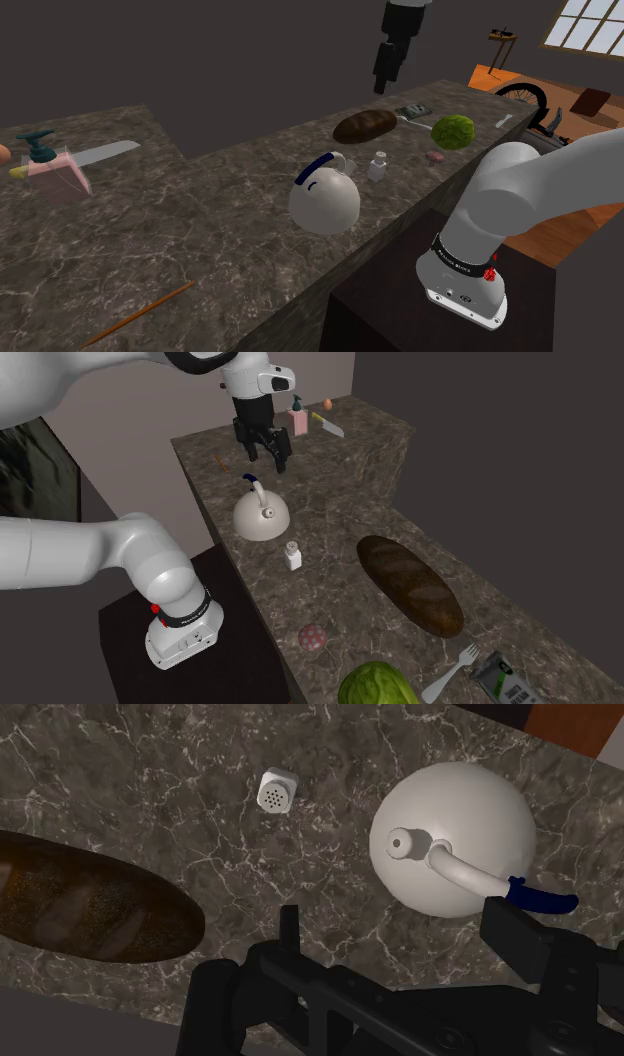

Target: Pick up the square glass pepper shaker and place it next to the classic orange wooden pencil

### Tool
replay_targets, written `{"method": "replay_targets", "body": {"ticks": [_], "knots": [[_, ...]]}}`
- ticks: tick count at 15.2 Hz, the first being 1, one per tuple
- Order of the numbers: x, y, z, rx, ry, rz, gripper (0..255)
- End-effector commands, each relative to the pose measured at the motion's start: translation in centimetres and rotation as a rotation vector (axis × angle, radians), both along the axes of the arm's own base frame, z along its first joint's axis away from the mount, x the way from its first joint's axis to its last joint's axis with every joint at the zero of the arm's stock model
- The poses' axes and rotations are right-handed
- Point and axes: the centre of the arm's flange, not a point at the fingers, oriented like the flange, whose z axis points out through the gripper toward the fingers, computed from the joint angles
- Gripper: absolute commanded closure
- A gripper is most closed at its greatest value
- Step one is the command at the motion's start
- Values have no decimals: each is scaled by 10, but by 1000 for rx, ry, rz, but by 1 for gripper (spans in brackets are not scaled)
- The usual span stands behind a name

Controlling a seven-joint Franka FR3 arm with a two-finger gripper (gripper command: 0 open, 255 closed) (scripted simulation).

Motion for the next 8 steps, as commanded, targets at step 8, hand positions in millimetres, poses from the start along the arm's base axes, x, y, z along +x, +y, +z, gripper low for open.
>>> {"method": "replay_targets", "body": {"ticks": [8], "knots": [[6,-38,-86,30,57,-22,0]]}}
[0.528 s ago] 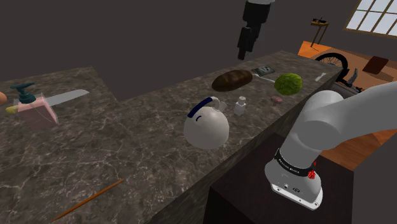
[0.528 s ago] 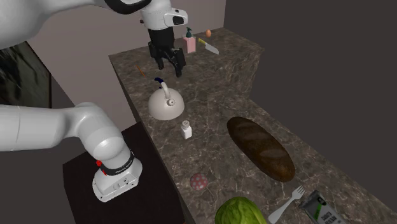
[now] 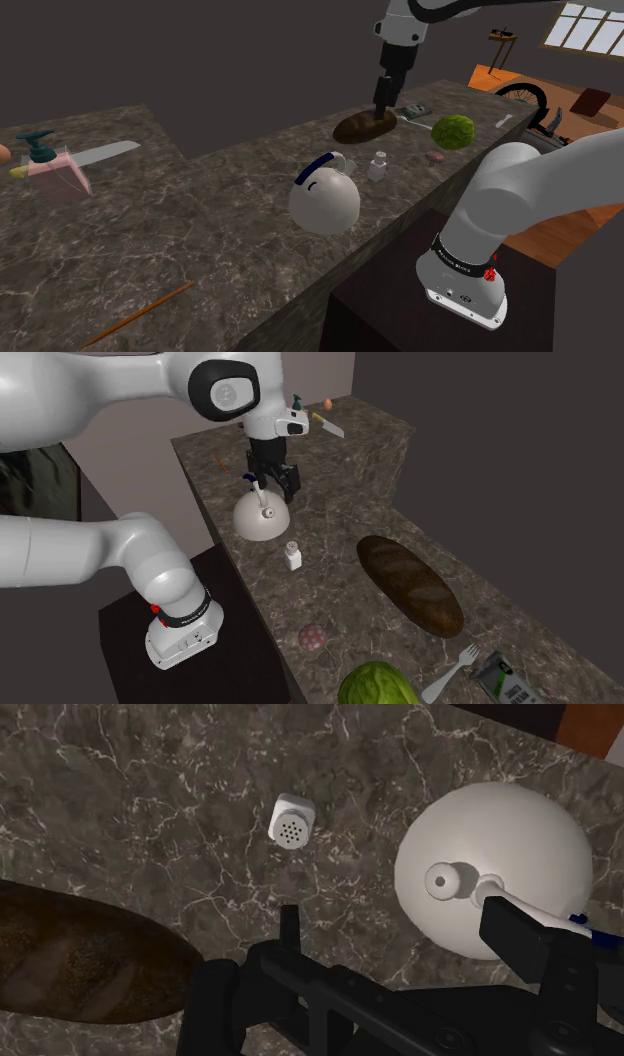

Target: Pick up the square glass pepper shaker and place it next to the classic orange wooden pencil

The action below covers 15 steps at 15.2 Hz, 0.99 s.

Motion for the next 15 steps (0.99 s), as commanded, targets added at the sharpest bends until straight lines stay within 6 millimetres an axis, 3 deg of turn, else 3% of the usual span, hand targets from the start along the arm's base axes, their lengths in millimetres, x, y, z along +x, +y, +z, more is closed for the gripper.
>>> {"method": "replay_targets", "body": {"ticks": [1,10,15], "knots": [[2,-12,-28,9,16,-6,0],[1,-57,-140,47,88,-34,0],[-2,-59,-168,50,93,-36,0]]}}
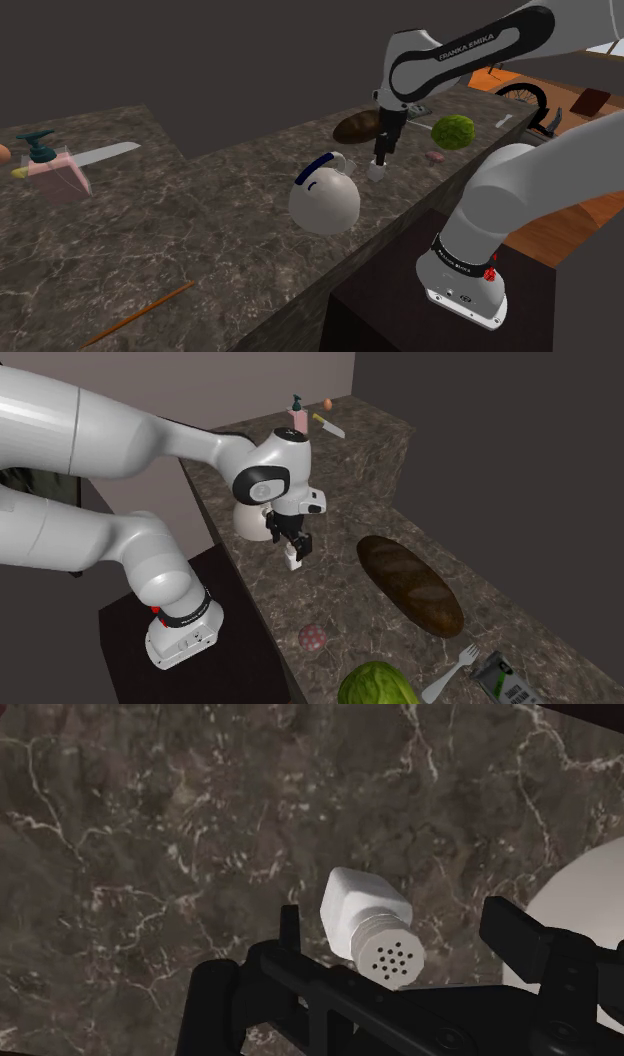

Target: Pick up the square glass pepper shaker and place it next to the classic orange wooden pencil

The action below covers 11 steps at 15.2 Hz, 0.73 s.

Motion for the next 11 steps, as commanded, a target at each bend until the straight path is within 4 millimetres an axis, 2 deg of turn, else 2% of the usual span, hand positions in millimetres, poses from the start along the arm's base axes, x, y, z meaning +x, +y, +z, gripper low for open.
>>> {"method": "replay_targets", "body": {"ticks": [1,4,11], "knots": [[-1,-1,-11,0,0,0,0],[-2,0,-25,0,0,0,0],[-2,0,-25,0,0,0,0]]}}
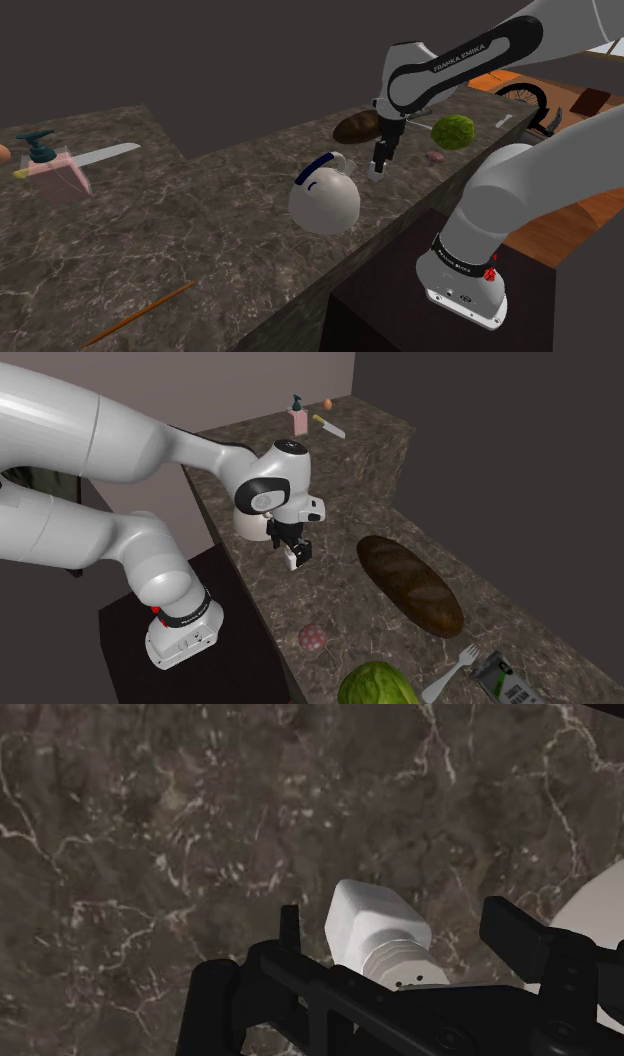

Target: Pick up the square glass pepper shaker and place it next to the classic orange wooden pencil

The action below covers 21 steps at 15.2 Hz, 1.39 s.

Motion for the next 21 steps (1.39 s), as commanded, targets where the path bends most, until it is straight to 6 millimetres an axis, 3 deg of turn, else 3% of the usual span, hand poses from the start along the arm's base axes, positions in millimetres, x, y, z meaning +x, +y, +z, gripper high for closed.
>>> {"method": "replay_targets", "body": {"ticks": [1,10,21], "knots": [[0,0,0,0,0,0,255],[0,0,0,0,0,0,255],[0,0,58,0,0,0,255]]}}
